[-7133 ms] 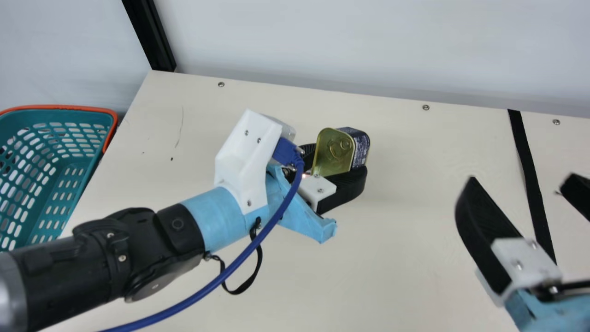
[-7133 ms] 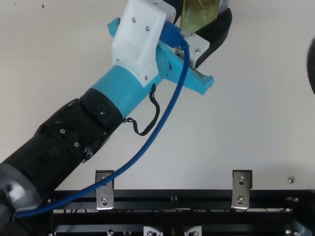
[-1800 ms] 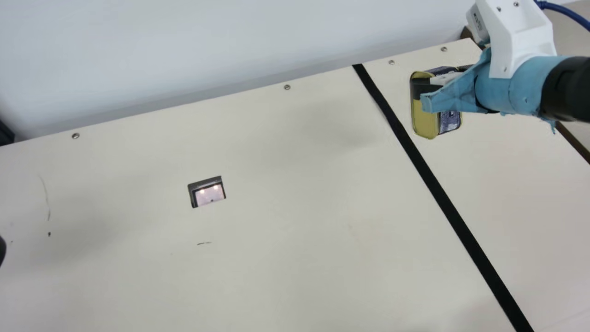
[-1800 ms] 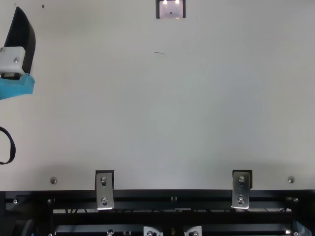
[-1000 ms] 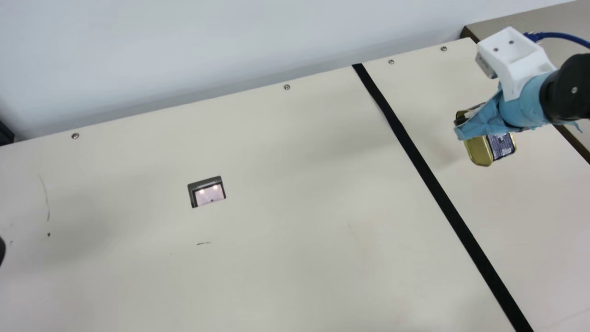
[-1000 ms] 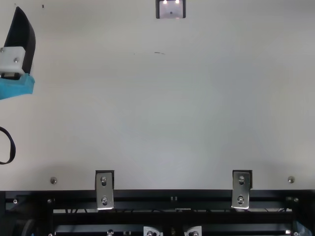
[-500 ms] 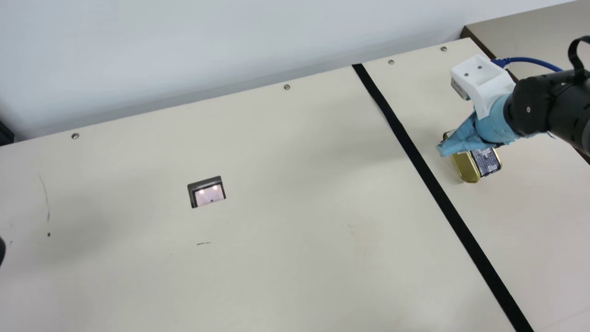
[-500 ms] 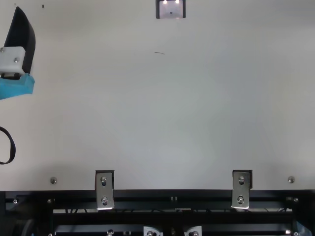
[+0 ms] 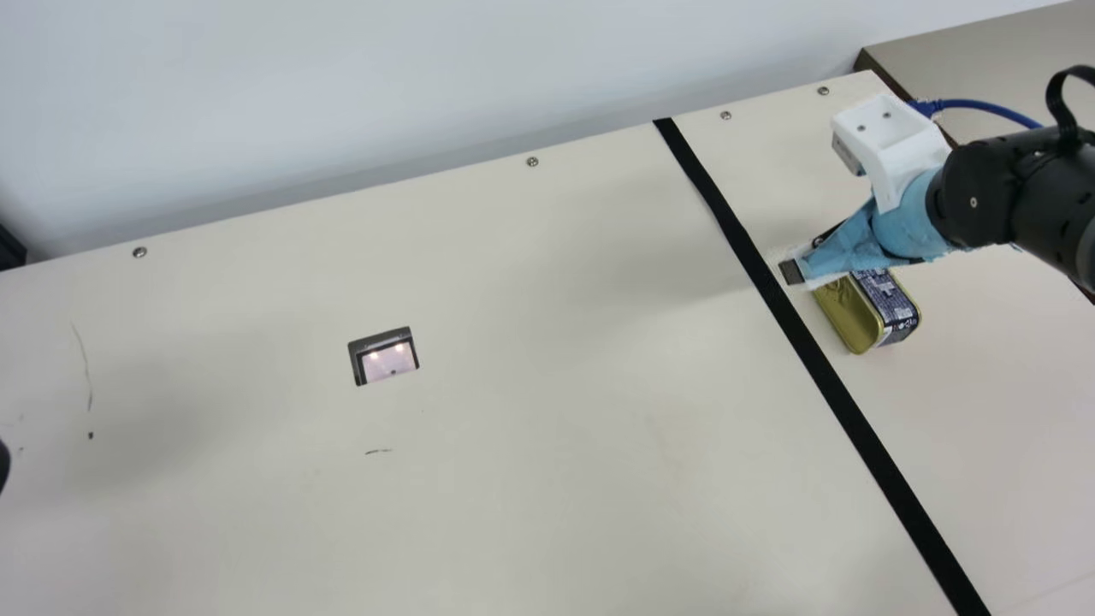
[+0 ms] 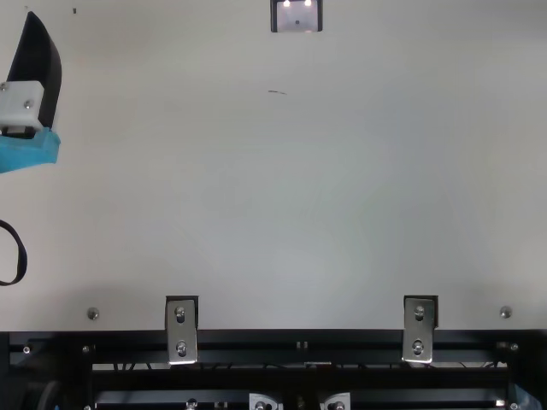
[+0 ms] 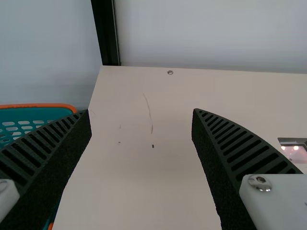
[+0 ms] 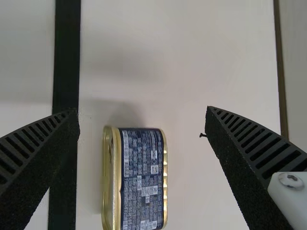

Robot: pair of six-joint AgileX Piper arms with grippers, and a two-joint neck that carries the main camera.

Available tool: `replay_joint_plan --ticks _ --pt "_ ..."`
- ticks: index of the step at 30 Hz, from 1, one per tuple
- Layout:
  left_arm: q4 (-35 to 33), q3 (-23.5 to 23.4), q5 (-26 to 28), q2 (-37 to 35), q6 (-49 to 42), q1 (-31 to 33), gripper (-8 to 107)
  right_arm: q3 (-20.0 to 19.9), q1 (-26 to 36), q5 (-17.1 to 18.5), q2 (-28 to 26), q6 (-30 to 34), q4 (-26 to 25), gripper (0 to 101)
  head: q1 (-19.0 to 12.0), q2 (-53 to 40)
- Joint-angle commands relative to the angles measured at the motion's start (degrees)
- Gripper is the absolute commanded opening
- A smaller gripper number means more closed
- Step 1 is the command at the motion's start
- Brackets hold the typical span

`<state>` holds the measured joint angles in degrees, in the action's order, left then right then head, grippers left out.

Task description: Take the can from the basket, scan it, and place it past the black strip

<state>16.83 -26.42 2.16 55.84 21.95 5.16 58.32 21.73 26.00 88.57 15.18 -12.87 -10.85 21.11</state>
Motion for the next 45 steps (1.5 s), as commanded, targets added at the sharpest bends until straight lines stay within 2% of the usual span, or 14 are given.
replay_joint_plan --ticks 1,10,19,29,33,37,45 --pt "0.0 0.0 0.0 0.0 0.0 0.0 90 0.3 -0.7 -0.3 -1.0 0.7 1.9 101 -1.9 0.7" --pt "0.0 0.0 0.0 0.0 0.0 0.0 90 1.1 -5.1 -3.1 -5.2 1.9 9.5 101 -1.9 0.1" --pt "0.0 0.0 0.0 0.0 0.0 0.0 90 0.9 -10.7 -6.3 -8.3 0.6 14.7 101 -2.1 -7.3" --pt "0.0 0.0 0.0 0.0 0.0 0.0 90 0.1 -17.3 -9.0 -11.5 -2.1 18.6 101 -2.2 -17.8" --pt "0.0 0.0 0.0 0.0 0.0 0.0 90 -0.3 -19.4 -9.7 -12.7 -3.0 19.8 101 -1.3 -20.8" --pt "0.0 0.0 0.0 0.0 0.0 0.0 90 -1.0 -21.1 -10.1 -13.9 -3.9 20.6 101 0.7 -22.6" --pt "0.0 0.0 0.0 0.0 0.0 0.0 90 -2.2 -23.0 -10.5 -15.5 -5.1 20.9 101 0.7 -22.6"
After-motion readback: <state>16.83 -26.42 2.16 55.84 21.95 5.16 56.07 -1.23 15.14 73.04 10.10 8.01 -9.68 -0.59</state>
